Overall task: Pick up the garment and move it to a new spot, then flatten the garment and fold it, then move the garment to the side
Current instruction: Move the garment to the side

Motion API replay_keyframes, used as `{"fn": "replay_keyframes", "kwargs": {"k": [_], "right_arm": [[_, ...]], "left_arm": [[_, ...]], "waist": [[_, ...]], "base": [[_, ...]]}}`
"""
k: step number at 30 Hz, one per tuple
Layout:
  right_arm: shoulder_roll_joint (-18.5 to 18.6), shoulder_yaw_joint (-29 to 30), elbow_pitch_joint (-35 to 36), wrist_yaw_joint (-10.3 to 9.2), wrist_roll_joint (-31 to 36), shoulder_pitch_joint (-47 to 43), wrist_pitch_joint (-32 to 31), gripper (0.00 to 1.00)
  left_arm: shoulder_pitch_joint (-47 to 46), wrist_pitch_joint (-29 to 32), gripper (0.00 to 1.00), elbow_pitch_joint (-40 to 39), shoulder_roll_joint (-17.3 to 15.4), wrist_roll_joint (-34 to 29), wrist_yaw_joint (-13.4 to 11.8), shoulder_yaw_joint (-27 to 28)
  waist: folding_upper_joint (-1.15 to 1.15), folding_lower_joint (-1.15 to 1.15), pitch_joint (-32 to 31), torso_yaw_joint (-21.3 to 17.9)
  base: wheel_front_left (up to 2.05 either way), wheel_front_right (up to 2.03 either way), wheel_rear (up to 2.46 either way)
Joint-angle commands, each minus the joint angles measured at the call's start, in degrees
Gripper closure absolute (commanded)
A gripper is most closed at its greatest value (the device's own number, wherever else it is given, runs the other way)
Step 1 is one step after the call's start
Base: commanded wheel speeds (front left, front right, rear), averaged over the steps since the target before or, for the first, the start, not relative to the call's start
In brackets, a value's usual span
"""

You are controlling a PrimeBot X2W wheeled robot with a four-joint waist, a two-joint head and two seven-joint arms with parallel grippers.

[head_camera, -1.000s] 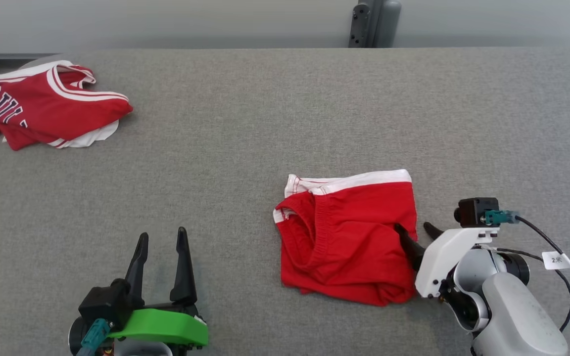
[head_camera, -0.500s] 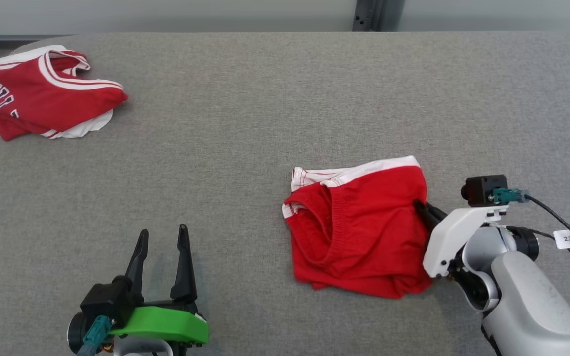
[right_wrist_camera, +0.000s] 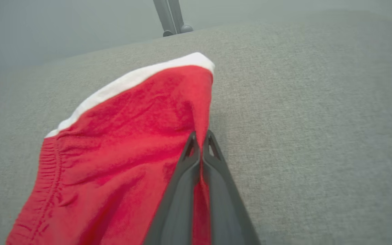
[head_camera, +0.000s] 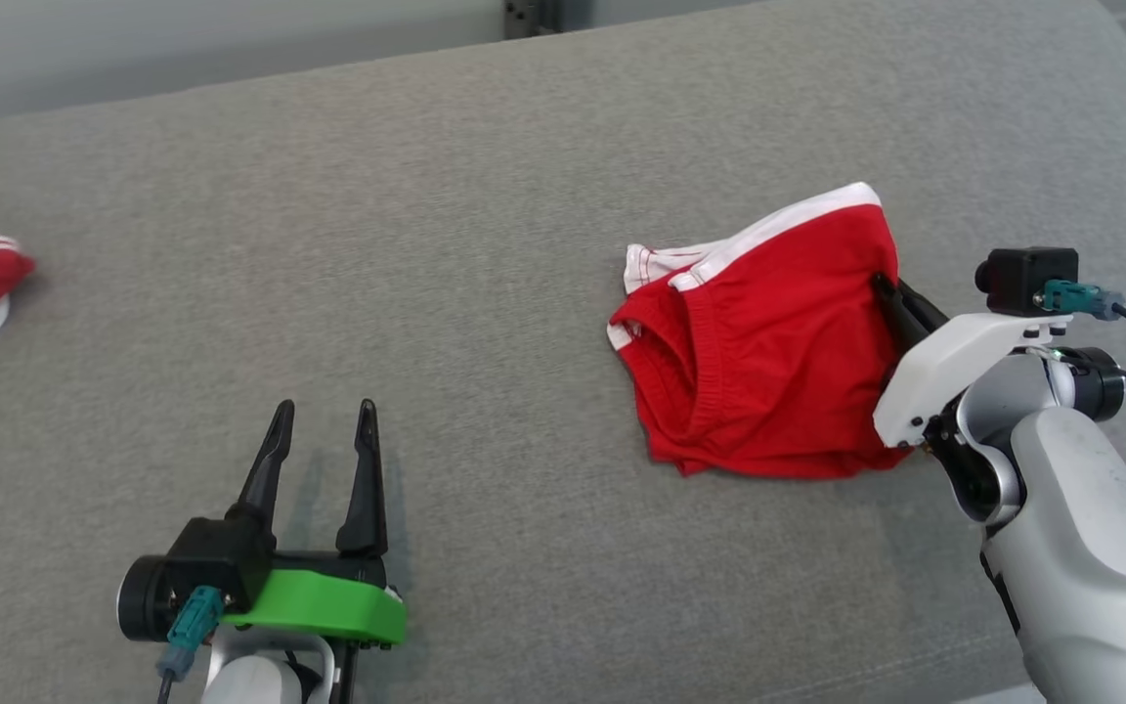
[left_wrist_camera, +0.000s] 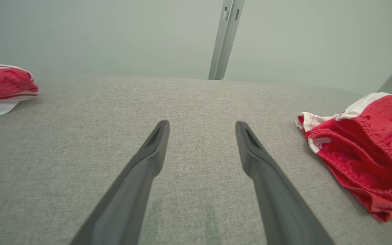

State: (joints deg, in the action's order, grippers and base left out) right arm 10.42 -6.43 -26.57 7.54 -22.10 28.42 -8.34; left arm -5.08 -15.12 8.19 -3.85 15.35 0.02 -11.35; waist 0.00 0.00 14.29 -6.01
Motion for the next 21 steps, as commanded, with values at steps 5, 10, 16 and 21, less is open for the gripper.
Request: {"fn": "replay_keyframes", "kwargs": {"k": [5, 10, 16, 21], "right_arm": [[-1.1, -1.1, -2.5, -0.09, 0.9, 4.3, 2.5, 1.0], [-1.6, -2.8, -5.3, -0.09, 1.6, 7.6, 4.2, 1.0], [-1.1, -4.5, -8.7, -0.1, 1.9, 12.6, 5.9, 1.0], [1.4, -3.9, -12.8, -0.1, 2.4, 18.8, 6.6, 1.0]], "left_arm": [[-3.2, 1.1, 0.0, -0.9, -2.1, -1.8, 0.3, -0.9], [-4.9, 2.4, 0.0, -2.1, -2.6, -2.7, 0.4, -1.9], [-5.8, 3.3, 0.0, -3.7, -3.1, -3.3, 0.1, -2.6], [-5.9, 3.8, 0.0, -5.2, -3.6, -3.4, -0.4, -2.8]], "waist": [[0.0, 0.0, 4.3, -13.6], [0.0, 0.0, 5.4, -14.5], [0.0, 0.0, 6.6, -12.2], [0.0, 0.0, 7.9, -9.2]], "base": [[0.0, 0.0, 0.0], [0.0, 0.0, 0.0], [0.0, 0.0, 0.0], [0.0, 0.0, 0.0]]}}
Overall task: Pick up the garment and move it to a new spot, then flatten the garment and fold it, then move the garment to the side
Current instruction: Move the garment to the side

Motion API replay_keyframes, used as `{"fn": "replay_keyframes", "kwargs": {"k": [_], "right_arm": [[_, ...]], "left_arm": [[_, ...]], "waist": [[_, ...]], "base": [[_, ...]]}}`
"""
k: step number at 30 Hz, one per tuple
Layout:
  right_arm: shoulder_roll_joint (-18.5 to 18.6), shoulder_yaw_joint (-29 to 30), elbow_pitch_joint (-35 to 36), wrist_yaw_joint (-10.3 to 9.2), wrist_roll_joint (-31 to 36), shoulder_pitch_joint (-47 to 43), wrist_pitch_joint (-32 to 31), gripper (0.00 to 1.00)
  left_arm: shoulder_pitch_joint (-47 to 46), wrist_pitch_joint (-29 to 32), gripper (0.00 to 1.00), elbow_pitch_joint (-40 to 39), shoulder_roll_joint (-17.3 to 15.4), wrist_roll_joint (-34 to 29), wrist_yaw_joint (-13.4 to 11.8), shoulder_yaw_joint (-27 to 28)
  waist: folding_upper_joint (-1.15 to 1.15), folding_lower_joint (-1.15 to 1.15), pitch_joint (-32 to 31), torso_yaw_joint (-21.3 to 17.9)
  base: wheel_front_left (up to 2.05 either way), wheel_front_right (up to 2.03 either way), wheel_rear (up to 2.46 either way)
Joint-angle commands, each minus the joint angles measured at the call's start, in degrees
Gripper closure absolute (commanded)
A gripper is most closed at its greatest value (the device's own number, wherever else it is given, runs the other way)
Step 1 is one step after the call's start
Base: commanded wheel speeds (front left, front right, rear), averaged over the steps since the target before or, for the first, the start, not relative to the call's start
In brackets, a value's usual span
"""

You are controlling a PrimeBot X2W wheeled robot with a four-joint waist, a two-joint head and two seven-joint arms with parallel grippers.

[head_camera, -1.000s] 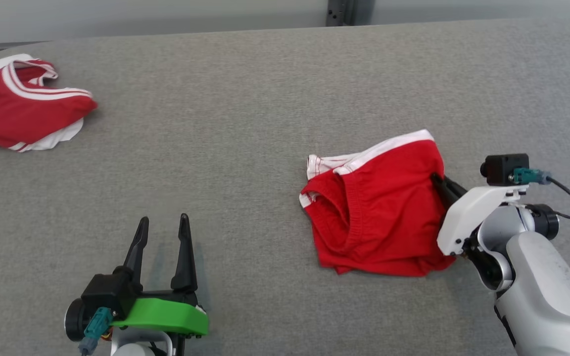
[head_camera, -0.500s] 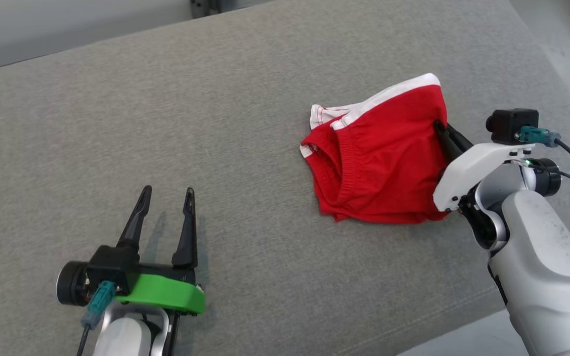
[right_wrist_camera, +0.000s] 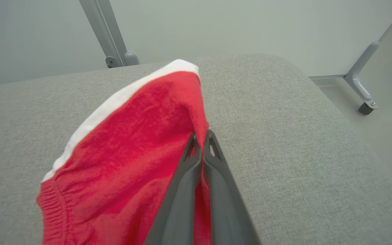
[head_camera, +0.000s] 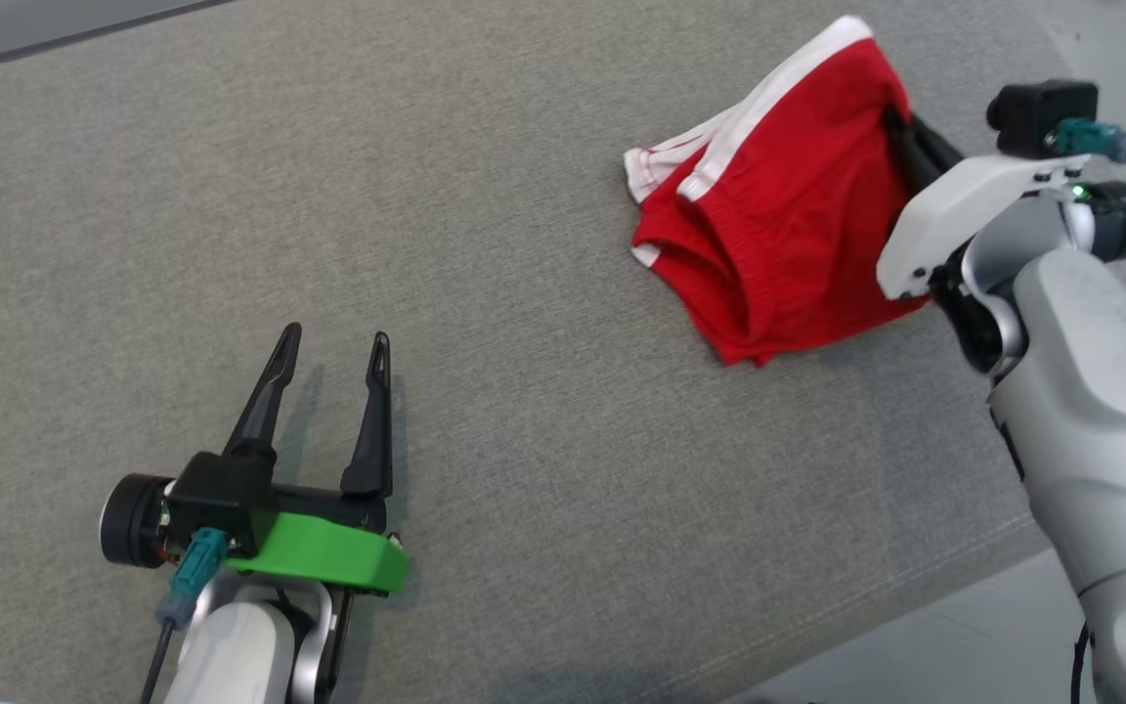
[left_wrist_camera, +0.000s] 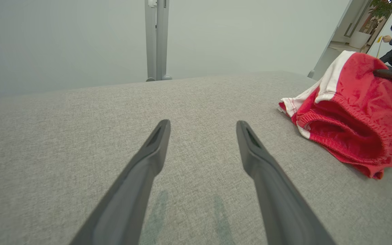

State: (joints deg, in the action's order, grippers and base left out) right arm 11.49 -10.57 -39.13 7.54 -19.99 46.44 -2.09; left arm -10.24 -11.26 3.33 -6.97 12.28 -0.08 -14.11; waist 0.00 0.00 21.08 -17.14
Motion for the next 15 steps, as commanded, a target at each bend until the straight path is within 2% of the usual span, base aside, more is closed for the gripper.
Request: {"fn": "replay_keyframes", "kwargs": {"k": [1, 8, 15], "right_arm": [[0.9, 0.5, -1.1, -0.1, 0.3, 2.0, 0.5, 1.0], [7.1, 3.4, -8.0, -0.1, 0.0, 9.8, 1.9, 1.0], [13.3, 6.3, -14.7, -0.09, 0.8, 14.0, 4.1, 1.0]], "left_arm": [[-0.8, 0.1, 0.0, -0.6, -0.5, -0.4, -0.4, 0.0], [-1.4, 0.9, 0.0, -3.1, -1.1, -0.8, -0.6, -0.6], [-1.9, 0.9, 0.0, -4.4, -0.8, -1.1, -0.8, -1.8]], "waist": [[0.0, 0.0, 1.4, 2.5], [0.0, 0.0, 4.5, 7.1], [0.0, 0.0, 7.4, 11.1]], "base": [[0.0, 0.0, 0.0], [0.0, 0.0, 0.0], [0.0, 0.0, 0.0]]}}
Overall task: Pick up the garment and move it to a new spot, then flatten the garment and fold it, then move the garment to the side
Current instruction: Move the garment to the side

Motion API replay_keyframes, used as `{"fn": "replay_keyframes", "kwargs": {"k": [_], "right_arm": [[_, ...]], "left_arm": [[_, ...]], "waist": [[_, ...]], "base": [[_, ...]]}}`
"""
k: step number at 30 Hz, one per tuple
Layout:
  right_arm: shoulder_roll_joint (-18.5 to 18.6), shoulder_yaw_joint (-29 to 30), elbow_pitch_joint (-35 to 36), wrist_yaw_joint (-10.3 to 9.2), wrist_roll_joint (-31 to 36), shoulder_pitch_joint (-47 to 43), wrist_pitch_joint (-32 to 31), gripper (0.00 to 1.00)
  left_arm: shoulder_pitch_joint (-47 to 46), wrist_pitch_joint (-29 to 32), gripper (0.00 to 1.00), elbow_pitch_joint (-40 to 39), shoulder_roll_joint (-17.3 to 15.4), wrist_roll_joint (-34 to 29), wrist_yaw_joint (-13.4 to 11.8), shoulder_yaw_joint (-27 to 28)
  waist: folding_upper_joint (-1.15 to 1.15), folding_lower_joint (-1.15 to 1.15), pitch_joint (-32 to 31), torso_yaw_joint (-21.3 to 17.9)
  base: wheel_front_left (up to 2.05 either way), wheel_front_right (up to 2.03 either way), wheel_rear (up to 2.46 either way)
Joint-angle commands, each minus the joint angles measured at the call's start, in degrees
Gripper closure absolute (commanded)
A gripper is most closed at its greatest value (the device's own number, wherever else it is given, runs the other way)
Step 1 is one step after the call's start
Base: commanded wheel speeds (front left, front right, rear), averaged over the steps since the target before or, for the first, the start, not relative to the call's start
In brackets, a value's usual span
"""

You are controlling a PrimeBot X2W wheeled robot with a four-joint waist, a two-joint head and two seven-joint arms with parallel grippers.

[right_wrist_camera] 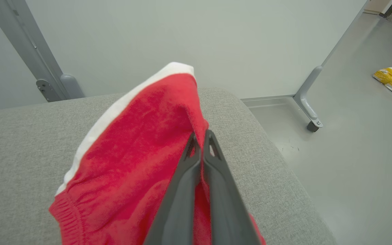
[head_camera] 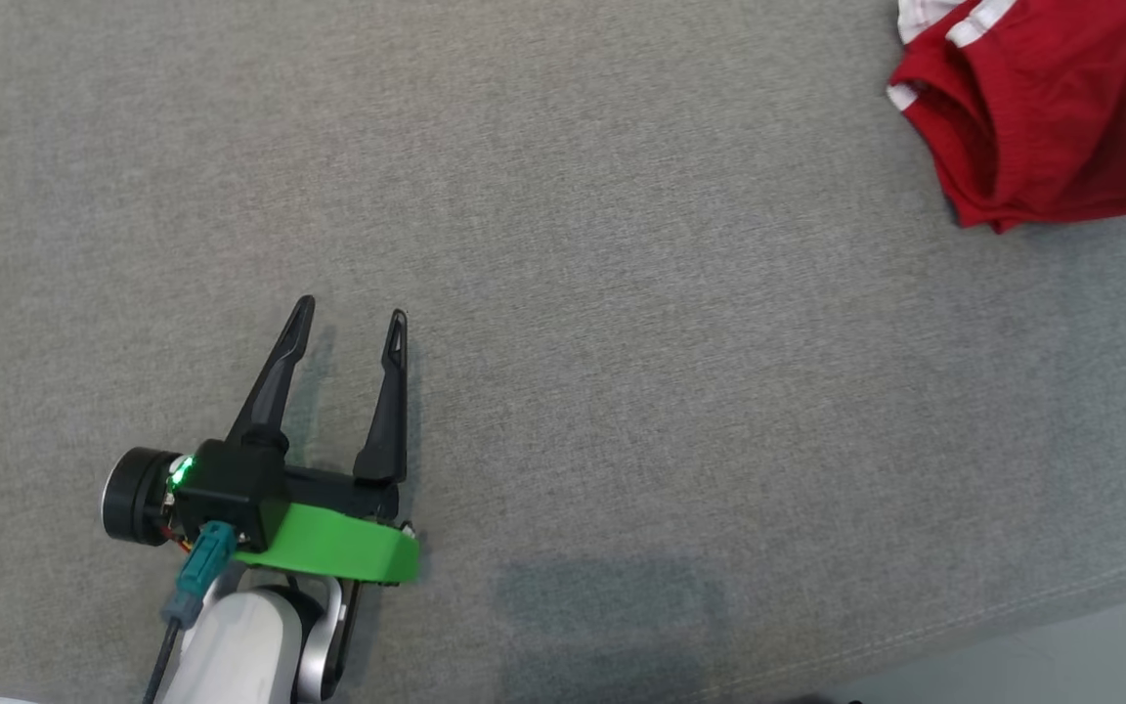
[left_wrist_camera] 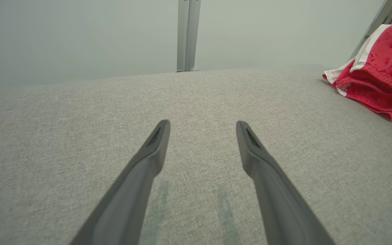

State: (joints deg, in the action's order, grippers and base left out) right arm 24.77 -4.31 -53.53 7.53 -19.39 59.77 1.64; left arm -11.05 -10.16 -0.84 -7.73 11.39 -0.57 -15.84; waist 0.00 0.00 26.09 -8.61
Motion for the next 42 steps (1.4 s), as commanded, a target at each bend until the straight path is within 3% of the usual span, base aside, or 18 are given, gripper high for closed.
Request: {"fn": "replay_keyframes", "kwargs": {"k": [1, 2, 3, 4, 5, 12, 19, 25, 31, 36, 42], "right_arm": [[1.1, 0.5, -1.4, -0.09, 0.1, 1.1, 0.8, 1.0], [1.8, 0.6, -2.3, -0.09, 0.8, 1.3, 1.5, 1.0], [2.1, 1.0, -3.2, -0.09, 1.4, 1.6, 2.2, 0.82], [2.6, 1.6, -4.1, -0.09, 2.0, 1.9, 3.5, 0.51], [2.9, 2.2, -4.9, -0.09, 3.0, 2.3, 5.0, 0.0], [1.6, 5.2, -8.2, -0.09, 7.3, 3.6, 12.4, 0.0], [-2.7, 1.9, -4.8, -0.09, 6.5, 2.6, 13.6, 0.0], [-5.7, -4.3, 1.7, -0.09, 4.0, -0.7, 13.6, 0.0], [-8.7, -8.1, 7.8, -0.09, 0.1, -8.0, 13.6, 0.0], [-10.0, -6.1, 13.7, -0.09, -1.5, -17.5, 13.6, 0.0], [-13.9, -1.8, 21.0, -0.08, 2.0, -30.1, 13.6, 0.0]], "left_arm": [[-1.2, -0.2, 0.0, -0.3, 0.0, -0.3, -0.4, -0.1], [-1.2, -0.3, 0.0, -0.3, 0.0, -0.3, -0.5, -0.1], [-1.3, -0.4, 0.0, -0.3, 0.0, -0.3, -0.5, -0.2], [-1.4, -0.5, 0.0, -0.2, 0.0, -0.3, -0.4, -0.3], [-1.5, -0.5, 0.0, -0.1, 0.0, -0.2, -0.4, -0.3], [-1.8, -1.1, 0.0, 0.8, 0.2, 0.3, -0.8, -0.4], [-1.9, -2.1, 0.0, 2.0, 0.5, 1.3, -1.1, -0.1], [-1.4, -3.6, 0.0, 4.6, 0.8, 3.1, -1.8, 2.2], [1.3, -4.7, 0.0, 8.2, 1.7, 5.3, -2.6, 4.8], [4.4, -5.0, 0.0, 10.6, 2.5, 6.4, -3.0, 6.1], [9.8, -5.0, 0.0, 11.3, 3.3, 6.9, -3.2, 7.7]], "waist": [[0.0, 0.0, 2.7, 2.9], [0.0, 0.0, 3.0, 3.2], [0.0, 0.0, 3.2, 3.5], [0.0, 0.0, 3.4, 3.8], [0.0, 0.0, 3.6, 4.0], [0.0, 0.0, 3.3, 4.2], [0.0, 0.0, 0.8, 2.9], [0.0, 0.0, -4.1, 2.4], [0.0, 0.0, -11.3, 3.7], [0.0, 0.0, -17.1, 5.7], [0.0, 0.0, -23.4, 7.5]], "base": [[0.0, 0.0, 0.0], [0.0, 0.0, 0.0], [0.0, 0.0, 0.0], [0.0, 0.0, 0.0], [0.0, 0.0, 0.0], [0.0, 0.0, 0.0], [0.0, 0.0, 0.0], [0.0, 0.0, 0.0], [0.0, 0.0, 0.0], [0.0, 0.0, 0.0], [0.0, 0.0, 0.0]]}}
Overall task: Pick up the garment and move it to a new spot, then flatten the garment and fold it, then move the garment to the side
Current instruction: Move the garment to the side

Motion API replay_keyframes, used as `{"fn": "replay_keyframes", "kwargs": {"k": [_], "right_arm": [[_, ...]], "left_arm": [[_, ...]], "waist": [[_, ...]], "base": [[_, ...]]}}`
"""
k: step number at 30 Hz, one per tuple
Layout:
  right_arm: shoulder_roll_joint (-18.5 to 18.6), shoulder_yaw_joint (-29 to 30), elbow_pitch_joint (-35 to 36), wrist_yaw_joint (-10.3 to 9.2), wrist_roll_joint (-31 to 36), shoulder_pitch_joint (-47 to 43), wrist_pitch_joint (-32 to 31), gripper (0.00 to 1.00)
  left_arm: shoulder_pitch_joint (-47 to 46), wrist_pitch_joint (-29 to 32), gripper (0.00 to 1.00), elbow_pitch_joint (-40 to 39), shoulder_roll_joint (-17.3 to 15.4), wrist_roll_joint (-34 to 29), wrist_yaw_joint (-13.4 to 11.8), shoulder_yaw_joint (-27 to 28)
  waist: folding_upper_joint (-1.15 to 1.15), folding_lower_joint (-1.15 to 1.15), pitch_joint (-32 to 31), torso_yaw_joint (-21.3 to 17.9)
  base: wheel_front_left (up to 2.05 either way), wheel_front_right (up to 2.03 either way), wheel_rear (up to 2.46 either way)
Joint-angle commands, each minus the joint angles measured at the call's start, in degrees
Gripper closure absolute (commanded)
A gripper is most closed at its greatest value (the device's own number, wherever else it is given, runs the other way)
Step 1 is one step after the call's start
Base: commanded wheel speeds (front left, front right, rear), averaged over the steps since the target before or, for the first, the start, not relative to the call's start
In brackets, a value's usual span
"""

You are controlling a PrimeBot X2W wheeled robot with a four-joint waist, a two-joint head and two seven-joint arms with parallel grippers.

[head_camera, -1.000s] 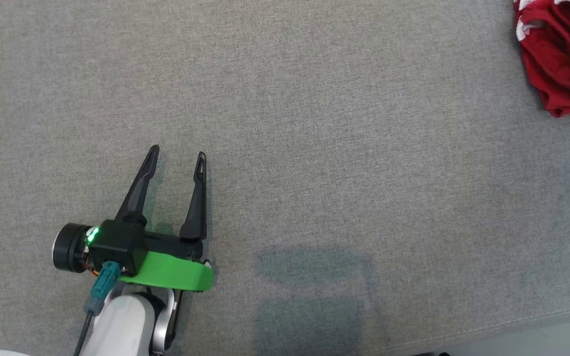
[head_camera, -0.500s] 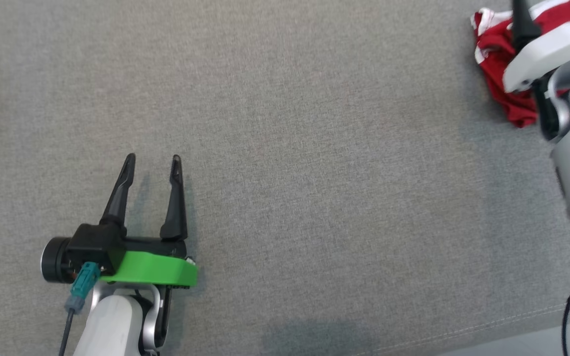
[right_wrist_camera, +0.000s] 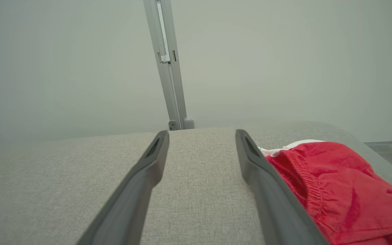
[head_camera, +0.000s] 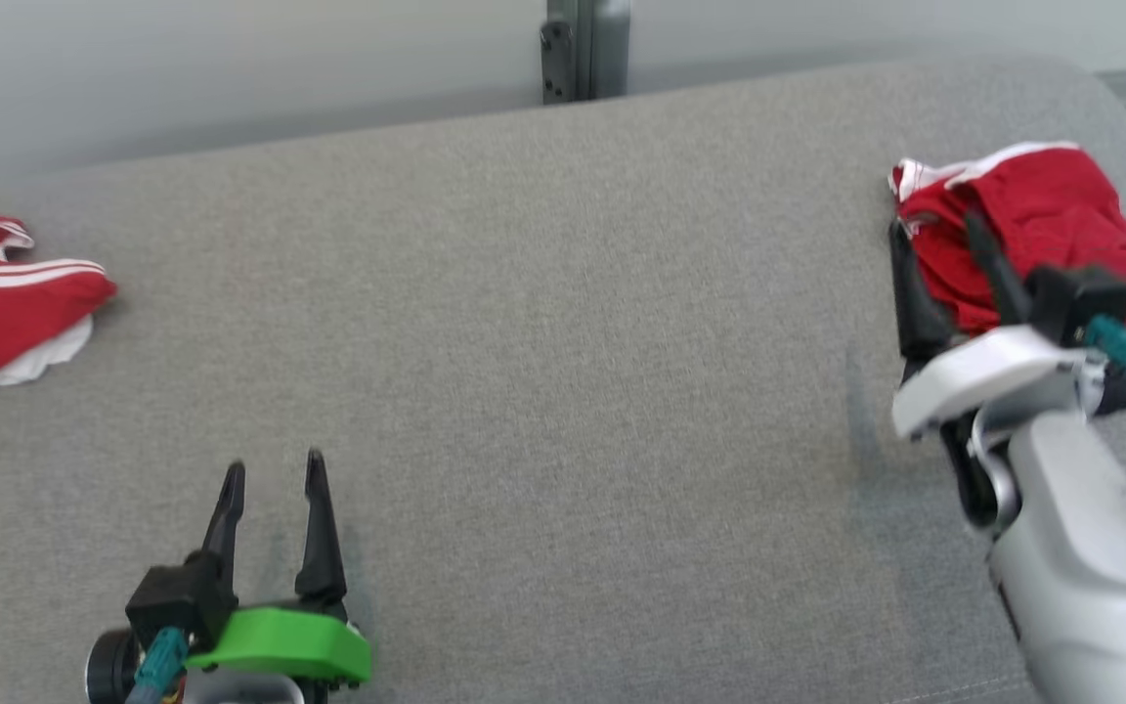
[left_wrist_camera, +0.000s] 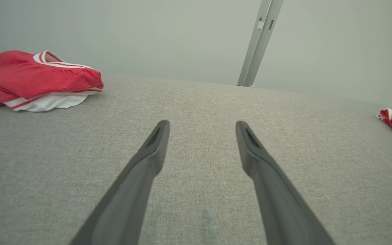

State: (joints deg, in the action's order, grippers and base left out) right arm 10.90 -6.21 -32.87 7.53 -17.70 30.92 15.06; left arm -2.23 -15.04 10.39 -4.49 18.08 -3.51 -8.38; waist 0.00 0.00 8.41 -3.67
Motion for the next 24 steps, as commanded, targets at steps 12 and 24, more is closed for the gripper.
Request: {"fn": "replay_keyframes", "kwargs": {"k": [12, 24], "right_arm": [[-7.4, 2.9, 15.4, -0.08, 6.9, -20.4, -2.2, 0.0], [-8.0, 2.8, 21.7, -0.08, 4.8, -27.5, -3.3, 0.0]], "left_arm": [[7.7, -0.2, 0.0, -1.2, 0.9, -0.4, 0.6, 1.7], [7.7, -0.2, 0.0, -1.2, 1.2, -0.5, 0.9, 1.8]], "waist": [[0.0, 0.0, -10.2, 4.8], [0.0, 0.0, -10.5, 4.9]], "base": [[0.0, 0.0, 0.0], [0.0, 0.0, 0.0]]}}
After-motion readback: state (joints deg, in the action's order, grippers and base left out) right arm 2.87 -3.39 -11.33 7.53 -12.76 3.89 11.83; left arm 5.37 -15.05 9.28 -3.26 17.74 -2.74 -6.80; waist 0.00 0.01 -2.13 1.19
